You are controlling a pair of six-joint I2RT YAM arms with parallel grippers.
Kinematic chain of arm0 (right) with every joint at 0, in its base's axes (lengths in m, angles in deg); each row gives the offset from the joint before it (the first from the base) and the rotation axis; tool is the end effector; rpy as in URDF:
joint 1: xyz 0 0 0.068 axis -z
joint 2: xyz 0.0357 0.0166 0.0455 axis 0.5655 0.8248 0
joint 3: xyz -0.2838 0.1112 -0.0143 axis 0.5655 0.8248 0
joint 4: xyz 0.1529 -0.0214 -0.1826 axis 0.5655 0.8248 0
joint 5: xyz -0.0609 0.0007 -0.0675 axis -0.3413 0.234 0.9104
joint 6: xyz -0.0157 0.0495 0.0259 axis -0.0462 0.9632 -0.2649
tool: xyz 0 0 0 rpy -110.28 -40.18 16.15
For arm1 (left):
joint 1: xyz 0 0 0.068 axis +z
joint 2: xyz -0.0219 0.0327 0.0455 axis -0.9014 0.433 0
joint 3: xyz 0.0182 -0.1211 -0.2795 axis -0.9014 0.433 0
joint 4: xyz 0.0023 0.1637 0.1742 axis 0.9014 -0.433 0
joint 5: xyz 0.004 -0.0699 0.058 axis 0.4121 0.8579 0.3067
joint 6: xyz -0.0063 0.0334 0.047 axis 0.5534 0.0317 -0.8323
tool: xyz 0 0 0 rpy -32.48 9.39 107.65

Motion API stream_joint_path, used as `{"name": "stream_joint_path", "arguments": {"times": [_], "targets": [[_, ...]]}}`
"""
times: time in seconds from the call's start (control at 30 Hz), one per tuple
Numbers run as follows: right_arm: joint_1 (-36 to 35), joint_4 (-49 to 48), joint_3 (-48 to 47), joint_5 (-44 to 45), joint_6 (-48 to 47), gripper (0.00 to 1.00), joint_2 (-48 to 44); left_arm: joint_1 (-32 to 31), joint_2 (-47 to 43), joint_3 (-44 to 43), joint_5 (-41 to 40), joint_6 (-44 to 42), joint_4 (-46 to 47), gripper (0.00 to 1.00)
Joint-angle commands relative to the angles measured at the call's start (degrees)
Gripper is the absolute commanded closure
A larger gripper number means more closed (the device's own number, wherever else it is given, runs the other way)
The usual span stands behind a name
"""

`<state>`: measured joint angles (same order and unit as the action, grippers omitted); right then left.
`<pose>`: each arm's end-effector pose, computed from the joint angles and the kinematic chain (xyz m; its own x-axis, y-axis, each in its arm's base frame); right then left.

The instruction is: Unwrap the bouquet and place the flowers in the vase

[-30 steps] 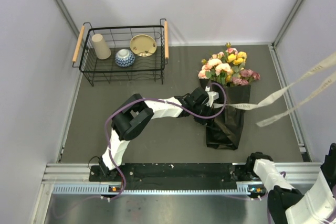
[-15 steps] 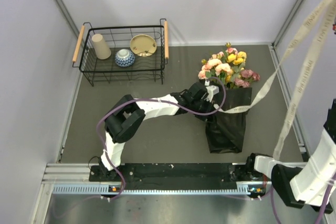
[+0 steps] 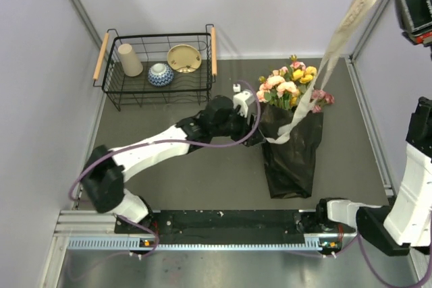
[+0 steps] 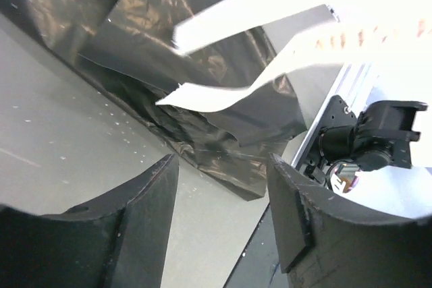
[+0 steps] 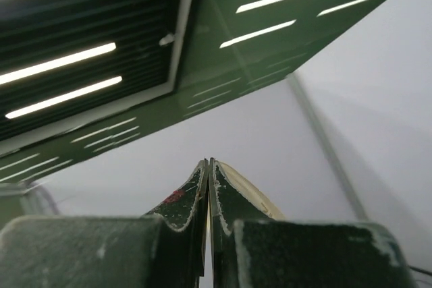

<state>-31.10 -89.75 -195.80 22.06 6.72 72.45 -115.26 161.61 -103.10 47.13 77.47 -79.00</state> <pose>0.0539 0.0166 0.7015 0.0389 0.8467 -0.5307 -0.8652 0.2943 0.4059 0.2123 -0.2819 0.3189 -0.6874 0.1675 -0.7067 0.6704 0.5207 -0.5286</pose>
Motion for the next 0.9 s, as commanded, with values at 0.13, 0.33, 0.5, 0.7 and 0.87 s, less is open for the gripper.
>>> {"name": "stream_joint_path", "arguments": {"times": [0.13,0.33,0.5,0.7,0.87], "targets": [[-23.7,6.3,-2.04,1.68,-10.58,1.0,7.3,0.38,-22.77,9.62,-11.14,-2.59,-1.0,0.32],[-41.45,7.36,-0.8,8.89,-20.69,1.0,13.09,0.38,-46.76,17.71,-27.13,-1.98,-3.21,0.29],[-55.07,10.0,-11.96,11.09,-26.07,1.0,25.56,0.38,-60.2,18.33,-34.09,-3.47,-7.41,0.28],[-61.86,3.86,-10.83,13.28,-25.55,1.0,30.5,0.38,-72.7,19.47,-40.08,-5.49,-10.23,0.28],[-64.41,3.23,-8.99,14.43,-23.97,1.0,33.23,0.38,-75.88,19.21,-42.63,-6.02,-12.52,0.28]]}}
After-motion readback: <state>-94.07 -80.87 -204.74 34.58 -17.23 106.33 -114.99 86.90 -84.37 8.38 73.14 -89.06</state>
